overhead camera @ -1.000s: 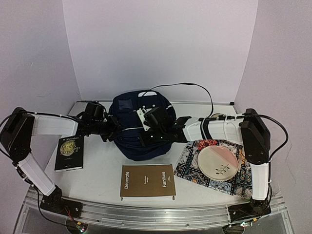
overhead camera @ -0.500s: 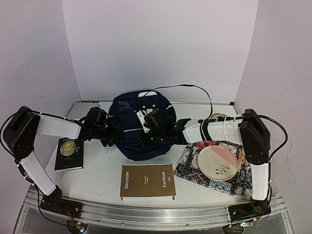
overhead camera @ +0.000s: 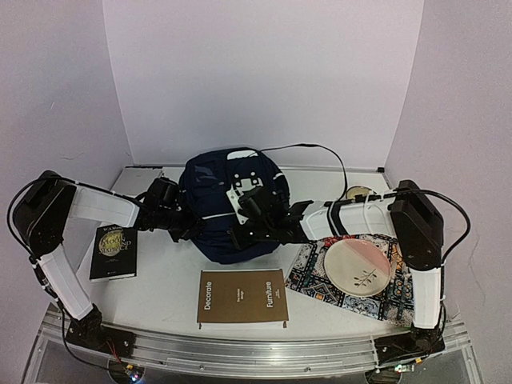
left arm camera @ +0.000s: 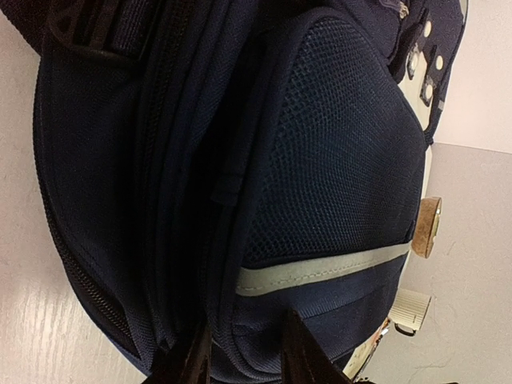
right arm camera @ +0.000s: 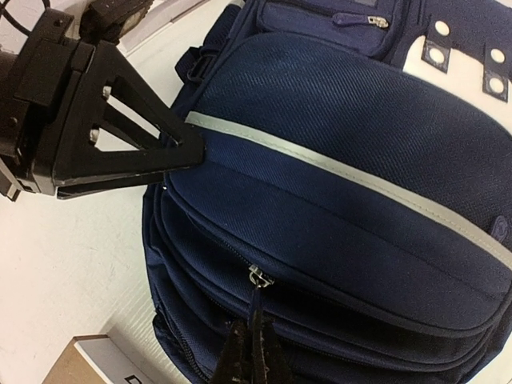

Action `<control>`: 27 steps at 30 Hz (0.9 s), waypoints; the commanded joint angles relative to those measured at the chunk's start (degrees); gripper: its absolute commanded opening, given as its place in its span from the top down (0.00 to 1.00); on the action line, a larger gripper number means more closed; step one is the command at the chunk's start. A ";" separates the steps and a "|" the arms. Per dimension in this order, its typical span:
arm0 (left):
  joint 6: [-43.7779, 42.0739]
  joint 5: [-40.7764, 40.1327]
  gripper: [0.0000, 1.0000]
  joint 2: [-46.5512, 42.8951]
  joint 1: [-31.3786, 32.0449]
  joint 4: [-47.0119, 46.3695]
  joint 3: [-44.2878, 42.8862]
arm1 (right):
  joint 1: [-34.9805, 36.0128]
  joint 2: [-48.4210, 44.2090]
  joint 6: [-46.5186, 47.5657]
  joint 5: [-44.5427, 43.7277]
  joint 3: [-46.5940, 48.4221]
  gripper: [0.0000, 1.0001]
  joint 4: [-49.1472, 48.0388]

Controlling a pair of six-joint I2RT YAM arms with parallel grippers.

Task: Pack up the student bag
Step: Hold the upper front pocket of the student bag, then zip the upper front pocket of the student bag.

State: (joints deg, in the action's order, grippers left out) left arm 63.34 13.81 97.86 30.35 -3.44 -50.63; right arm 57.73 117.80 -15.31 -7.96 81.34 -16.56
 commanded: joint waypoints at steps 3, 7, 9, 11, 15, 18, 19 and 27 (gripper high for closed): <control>-0.02 1.83 0.89 0.20 0.82 -1.64 -0.93 | 0.90 -0.65 -2.06 -0.53 -1.15 0.98 -0.91; 0.17 1.87 0.96 -0.44 0.93 -2.20 -0.24 | 0.91 0.63 -2.81 -0.75 -0.91 0.95 -1.77; 0.45 2.04 0.99 -0.66 0.94 -2.53 0.11 | 0.87 1.25 -3.01 -0.74 -0.69 0.92 -1.89; 0.68 2.38 1.00 -0.94 0.94 -2.91 0.29 | 0.85 1.88 -3.14 -0.57 -0.38 0.89 -1.90; 0.90 2.50 1.00 -1.62 0.94 -3.24 0.29 | 0.86 2.94 -3.59 -0.08 -0.31 0.82 -1.90; 0.92 2.44 1.00 -1.85 0.96 -3.38 0.22 | 0.85 2.98 -3.90 -1.44 -1.00 0.76 -1.89; 0.98 2.42 1.00 -1.95 0.95 -3.38 0.26 | 0.85 2.88 -3.89 -2.17 -1.33 0.74 -1.84; 1.01 2.46 1.00 -2.40 0.94 -3.51 0.44 | 0.87 3.79 -4.23 -3.87 -0.27 0.70 0.68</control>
State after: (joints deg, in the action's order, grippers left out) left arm 64.55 14.81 98.00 30.50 -4.21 -50.48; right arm 58.28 120.33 -18.82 -9.58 80.37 -18.40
